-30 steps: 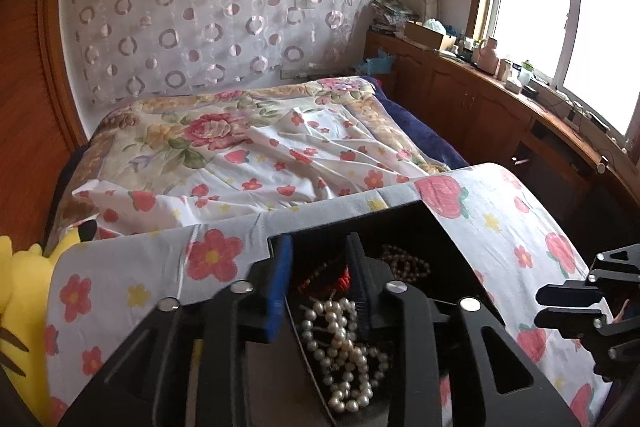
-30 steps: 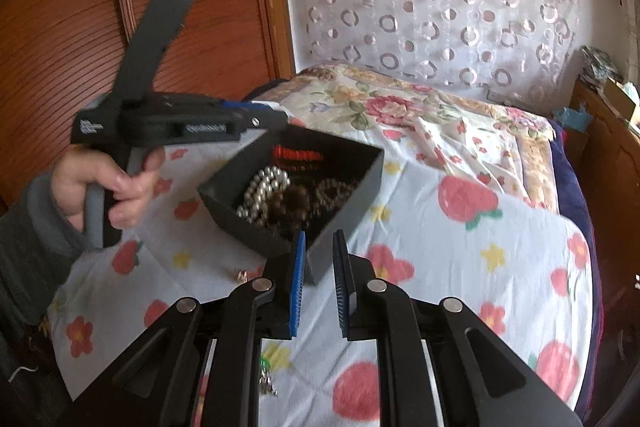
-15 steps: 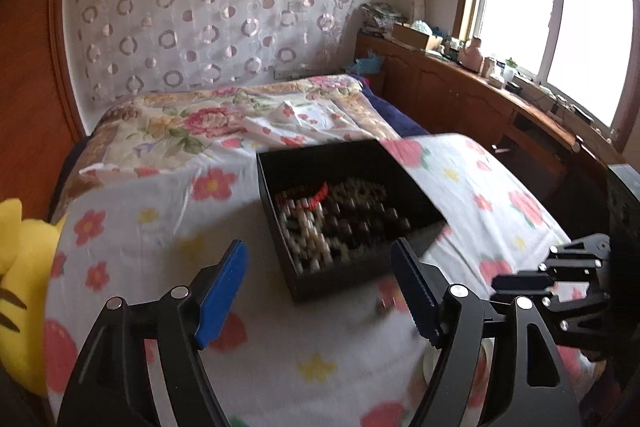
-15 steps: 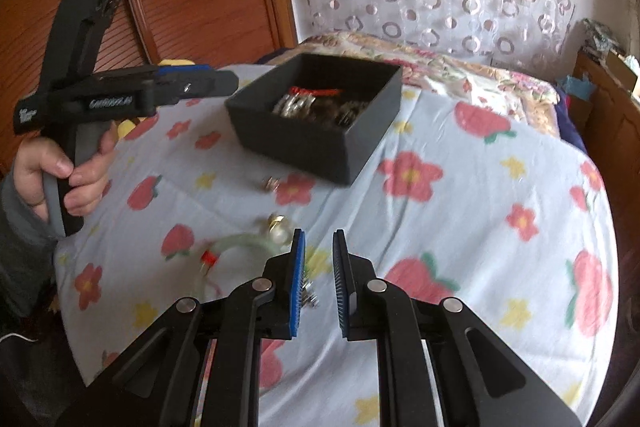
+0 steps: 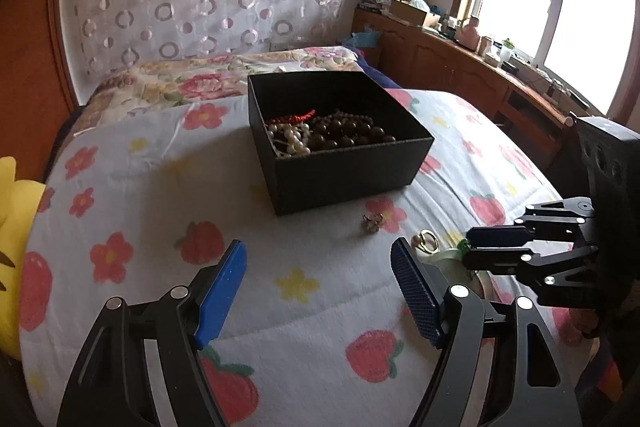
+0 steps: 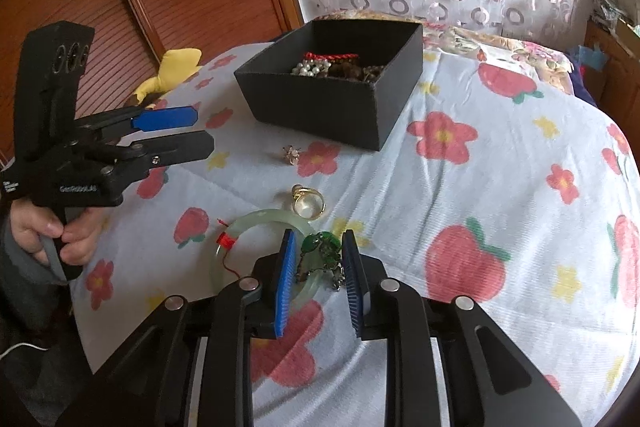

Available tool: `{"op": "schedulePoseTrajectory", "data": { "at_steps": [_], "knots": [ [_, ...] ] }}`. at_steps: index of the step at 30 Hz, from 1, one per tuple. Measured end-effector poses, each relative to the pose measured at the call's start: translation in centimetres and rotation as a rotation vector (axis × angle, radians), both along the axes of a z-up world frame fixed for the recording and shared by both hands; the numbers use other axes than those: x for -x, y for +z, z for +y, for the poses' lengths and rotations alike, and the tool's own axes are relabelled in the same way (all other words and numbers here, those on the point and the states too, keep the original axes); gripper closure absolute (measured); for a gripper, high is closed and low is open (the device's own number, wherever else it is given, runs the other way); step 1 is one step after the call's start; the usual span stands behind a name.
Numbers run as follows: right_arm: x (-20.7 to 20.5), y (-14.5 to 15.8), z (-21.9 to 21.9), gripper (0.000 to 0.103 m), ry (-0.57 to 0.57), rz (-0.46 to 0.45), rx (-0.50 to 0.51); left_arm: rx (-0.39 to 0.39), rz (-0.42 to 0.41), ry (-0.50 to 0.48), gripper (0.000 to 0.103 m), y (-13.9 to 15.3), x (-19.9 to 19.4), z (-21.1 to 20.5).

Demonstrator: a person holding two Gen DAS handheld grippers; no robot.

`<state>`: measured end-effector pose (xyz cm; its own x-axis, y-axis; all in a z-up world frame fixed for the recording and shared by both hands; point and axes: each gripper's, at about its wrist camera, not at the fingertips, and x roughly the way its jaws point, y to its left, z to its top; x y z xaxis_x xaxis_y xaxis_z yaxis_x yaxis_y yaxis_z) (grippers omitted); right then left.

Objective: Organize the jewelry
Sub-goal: 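Reach the right gripper to the green pendant necklace and grasp it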

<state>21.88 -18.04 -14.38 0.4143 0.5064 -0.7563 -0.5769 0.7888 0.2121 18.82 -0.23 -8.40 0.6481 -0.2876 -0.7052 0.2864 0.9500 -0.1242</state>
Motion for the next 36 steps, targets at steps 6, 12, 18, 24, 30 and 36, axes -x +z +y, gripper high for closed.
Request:
{"op": "schedulePoseTrajectory", "data": {
  "at_steps": [6,12,18,24,30,36],
  "knots": [
    [0.0,-0.2,0.0,0.075,0.003,0.001,0.017,-0.001,0.000,-0.002,0.032,0.0,0.2,-0.2],
    [0.0,-0.1,0.1,0.083,0.005,-0.012,0.022,-0.003,0.010,-0.012,0.032,-0.2,0.4,-0.7],
    [-0.3,0.8,-0.9,0.092,-0.013,-0.030,-0.011,-0.003,0.023,-0.018,0.032,-0.5,0.5,-1.0],
    [0.1,2.0,-1.7,0.095,-0.029,-0.078,-0.023,0.002,0.038,-0.044,0.032,-0.7,0.5,-1.8],
    [0.5,3.8,-2.9,0.095,-0.052,-0.137,-0.028,0.004,0.055,-0.095,0.032,-1.1,0.7,-3.3],
    [0.8,5.3,-4.1,0.095,-0.081,-0.185,-0.032,-0.008,0.082,-0.148,0.061,-1.7,0.7,-4.9]
  ]
}}
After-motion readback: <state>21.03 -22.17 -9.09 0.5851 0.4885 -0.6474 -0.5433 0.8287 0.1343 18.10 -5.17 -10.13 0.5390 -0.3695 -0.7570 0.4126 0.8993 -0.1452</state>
